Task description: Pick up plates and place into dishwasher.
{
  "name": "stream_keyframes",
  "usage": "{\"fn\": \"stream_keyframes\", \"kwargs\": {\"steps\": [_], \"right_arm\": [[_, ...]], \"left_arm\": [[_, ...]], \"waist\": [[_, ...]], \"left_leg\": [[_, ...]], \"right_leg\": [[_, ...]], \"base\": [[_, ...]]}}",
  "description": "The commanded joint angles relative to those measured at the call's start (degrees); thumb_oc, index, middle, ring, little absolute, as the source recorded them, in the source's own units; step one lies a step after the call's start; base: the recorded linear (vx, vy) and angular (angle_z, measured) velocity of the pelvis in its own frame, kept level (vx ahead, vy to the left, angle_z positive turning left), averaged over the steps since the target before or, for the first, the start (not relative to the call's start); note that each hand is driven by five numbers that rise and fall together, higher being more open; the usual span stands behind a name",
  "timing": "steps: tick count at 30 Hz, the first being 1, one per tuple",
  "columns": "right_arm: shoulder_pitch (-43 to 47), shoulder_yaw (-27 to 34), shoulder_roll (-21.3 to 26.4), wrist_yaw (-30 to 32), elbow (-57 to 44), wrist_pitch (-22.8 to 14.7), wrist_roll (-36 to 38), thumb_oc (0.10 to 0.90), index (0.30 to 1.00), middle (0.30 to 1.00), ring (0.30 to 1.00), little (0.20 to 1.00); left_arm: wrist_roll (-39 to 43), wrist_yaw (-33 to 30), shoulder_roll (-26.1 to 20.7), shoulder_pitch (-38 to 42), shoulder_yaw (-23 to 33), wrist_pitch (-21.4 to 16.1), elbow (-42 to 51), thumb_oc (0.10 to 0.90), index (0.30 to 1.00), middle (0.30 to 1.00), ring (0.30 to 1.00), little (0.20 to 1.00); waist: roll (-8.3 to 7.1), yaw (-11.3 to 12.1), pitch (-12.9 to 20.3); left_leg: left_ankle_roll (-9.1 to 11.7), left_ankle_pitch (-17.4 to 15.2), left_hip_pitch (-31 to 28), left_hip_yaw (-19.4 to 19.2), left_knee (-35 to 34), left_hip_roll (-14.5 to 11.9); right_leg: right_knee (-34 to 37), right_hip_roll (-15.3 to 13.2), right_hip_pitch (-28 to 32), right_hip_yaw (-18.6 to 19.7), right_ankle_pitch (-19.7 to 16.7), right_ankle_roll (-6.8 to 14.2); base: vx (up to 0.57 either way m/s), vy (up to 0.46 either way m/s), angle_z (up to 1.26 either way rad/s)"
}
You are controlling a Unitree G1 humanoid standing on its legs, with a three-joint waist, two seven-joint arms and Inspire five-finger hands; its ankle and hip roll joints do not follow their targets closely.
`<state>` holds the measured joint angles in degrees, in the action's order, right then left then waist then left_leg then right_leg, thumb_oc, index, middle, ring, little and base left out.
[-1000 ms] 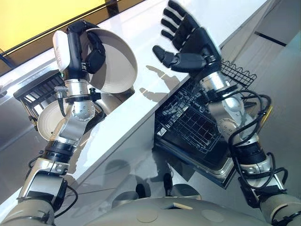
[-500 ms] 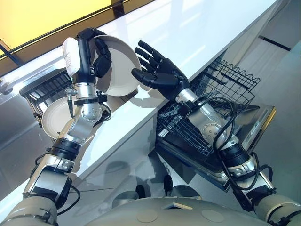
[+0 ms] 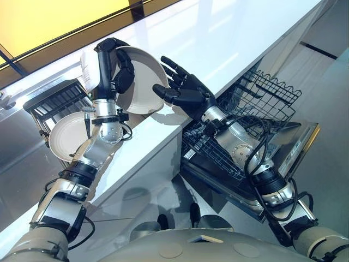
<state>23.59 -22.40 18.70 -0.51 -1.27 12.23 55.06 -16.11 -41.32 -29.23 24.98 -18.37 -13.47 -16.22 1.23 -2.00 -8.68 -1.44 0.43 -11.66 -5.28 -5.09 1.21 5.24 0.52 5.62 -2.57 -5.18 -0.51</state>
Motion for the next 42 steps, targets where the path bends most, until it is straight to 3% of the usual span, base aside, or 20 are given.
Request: {"fn": "stream_keyframes", "kwargs": {"steps": [1, 8, 9, 10, 11, 12, 13, 22, 30, 31, 32, 37, 42], "right_arm": [[1.1, 1.9, -4.9, -0.1, -2.5, -4.3, 0.8, 0.800, 0.900, 0.900, 0.900, 0.900], [0.8, 1.6, -5.8, 2.2, -3.3, -4.8, 0.8, 0.800, 0.900, 0.900, 0.900, 0.900], [0.8, 1.5, -5.9, 2.5, -3.5, -4.9, 1.0, 0.512, 0.653, 0.653, 0.653, 0.612], [0.7, 1.4, -5.9, 2.8, -3.6, -5.2, 0.9, 0.380, 0.540, 0.540, 0.540, 0.480], [0.6, 1.4, -5.9, 2.8, -3.6, -5.4, 0.9, 0.328, 0.495, 0.495, 0.495, 0.428], [0.6, 1.4, -5.9, 2.8, -3.6, -5.8, 0.7, 0.185, 0.373, 0.373, 0.373, 0.285], [0.5, 1.5, -6.1, 2.9, -3.8, -6.3, 0.4, 0.100, 0.300, 0.300, 0.300, 0.200], [-0.6, 2.3, -6.3, 3.7, -5.5, -9.5, -3.5, 0.100, 0.300, 0.300, 0.300, 0.200], [-1.6, 4.1, -5.0, 3.9, -5.8, -11.9, -5.6, 0.100, 0.300, 0.300, 0.300, 0.200], [-1.4, 4.7, -4.4, 4.1, -5.8, -13.0, -6.3, 0.100, 0.300, 0.300, 0.300, 0.200], [-1.2, 5.7, -3.6, 4.4, -6.2, -15.0, -8.2, 0.100, 0.300, 0.300, 0.300, 0.200], [2.7, 12.0, -0.1, 10.1, -7.6, -20.2, -15.5, 0.100, 0.300, 0.300, 0.300, 0.200], [6.9, 18.5, 5.4, 17.5, -5.7, -20.9, -22.2, 0.100, 0.300, 0.300, 0.300, 0.200]], "left_arm": [[1.3, -0.1, 0.3, 9.0, -4.0, -6.1, 0.9, 0.100, 0.300, 0.300, 0.300, 0.200], [2.1, 2.8, 2.6, 8.0, -5.6, -5.7, 5.1, 0.100, 0.300, 0.300, 0.300, 0.200], [2.4, 3.3, 2.9, 7.9, -5.8, -5.5, 5.7, 0.100, 0.300, 0.300, 0.300, 0.200], [2.8, 3.7, 3.0, 7.8, -6.0, -5.3, 6.1, 0.100, 0.300, 0.300, 0.300, 0.200], [3.5, 4.2, 3.0, 7.7, -6.1, -5.3, 6.4, 0.100, 0.300, 0.300, 0.300, 0.200], [4.1, 4.8, 3.2, 7.4, -6.1, -5.0, 6.8, 0.100, 0.300, 0.300, 0.300, 0.200], [5.0, 5.6, 3.5, 7.2, -6.3, -4.9, 7.0, 0.100, 0.300, 0.300, 0.300, 0.200], [13.8, 15.4, 6.4, 2.5, -6.3, -0.9, 8.0, 0.100, 0.300, 0.300, 0.300, 0.200], [21.0, 19.1, 7.9, -2.3, -4.6, 1.4, 6.5, 0.114, 0.312, 0.312, 0.312, 0.214], [25.5, 21.4, 8.0, -2.7, -4.0, 1.3, 6.3, 0.572, 0.705, 0.705, 0.705, 0.672], [30.3, 24.3, 8.6, -3.4, -3.3, 0.5, 6.1, 0.800, 0.900, 0.900, 0.900, 0.900], [37.1, 28.7, 9.0, -4.5, 0.1, 0.6, 7.7, 0.800, 0.900, 0.900, 0.900, 0.900], [37.6, 28.5, 2.7, -1.4, 6.5, 3.7, 8.8, 0.800, 0.900, 0.900, 0.900, 0.900]], "waist": [[0.53, -0.3, 6.3], [0.44, -0.1, 5.7], [0.44, -0.1, 5.6], [0.46, -0.1, 5.6], [0.48, -0.1, 5.5], [0.52, -0.1, 5.5], [0.55, -0.1, 5.4], [0.65, 0.3, 4.9], [0.82, 0.5, 4.7], [0.81, 0.6, 4.6], [0.85, 0.6, 4.6], [0.91, 0.7, 4.9], [0.93, 1.1, 5.3]], "left_leg": [[0.1, -3.9, 2.3, 3.3, 0.2, 1.8], [0.0, -3.8, 2.2, 3.8, 0.1, 1.7], [0.0, -3.8, 2.2, 3.8, 0.1, 1.7], [0.0, -3.8, 2.2, 3.9, 0.1, 1.7], [0.0, -3.8, 2.2, 3.9, 0.1, 1.7], [0.0, -3.8, 2.2, 3.9, 0.1, 1.7], [0.0, -3.8, 2.1, 3.9, 0.1, 1.7], [-0.2, -3.9, 1.9, 3.7, 0.4, 1.7], [-0.1, -3.8, 1.8, 3.4, 0.4, 1.6], [-0.1, -3.7, 1.8, 3.4, 0.4, 1.6], [-0.1, -3.7, 1.8, 3.5, 0.4, 1.5], [-0.1, -3.9, 1.8, 3.9, 0.1, 1.5], [0.0, -3.5, 2.3, 4.3, 0.1, 1.6]], "right_leg": [[-5.3, 1.1, 1.7, -3.5, 11.5, 3.0], [-5.4, 1.2, 1.8, -3.7, 11.6, 2.9], [-5.4, 1.2, 1.8, -3.7, 11.6, 2.9], [-5.3, 1.2, 1.8, -3.8, 11.6, 2.9], [-5.3, 1.3, 1.9, -3.8, 11.6, 2.9], [-5.3, 1.3, 1.9, -3.7, 11.6, 2.9], [-5.3, 1.3, 1.9, -3.7, 11.6, 3.0], [-4.8, 1.2, 2.1, -3.9, 11.1, 3.2], [-4.5, 1.2, 2.4, -3.9, 10.8, 3.3], [-4.5, 1.2, 2.4, -3.9, 10.8, 3.3], [-4.5, 1.1, 2.3, -4.0, 10.8, 3.3], [-4.6, 1.1, 2.2, -4.1, 11.0, 3.4], [-4.6, 0.9, 1.8, -4.6, 10.7, 3.3]], "base": [[0.00, -0.001, 0.06], [0.00, -0.010, 0.06], [0.00, 0.000, 0.00], [0.00, 0.000, 0.00], [0.00, 0.000, 0.00], [0.00, 0.000, 0.00], [0.00, 0.000, 0.00], [0.00, 0.000, 0.00], [0.00, 0.000, 0.00], [0.00, 0.000, 0.00], [0.00, 0.000, 0.00], [0.00, 0.000, 0.00], [0.00, -0.003, 0.02]]}}
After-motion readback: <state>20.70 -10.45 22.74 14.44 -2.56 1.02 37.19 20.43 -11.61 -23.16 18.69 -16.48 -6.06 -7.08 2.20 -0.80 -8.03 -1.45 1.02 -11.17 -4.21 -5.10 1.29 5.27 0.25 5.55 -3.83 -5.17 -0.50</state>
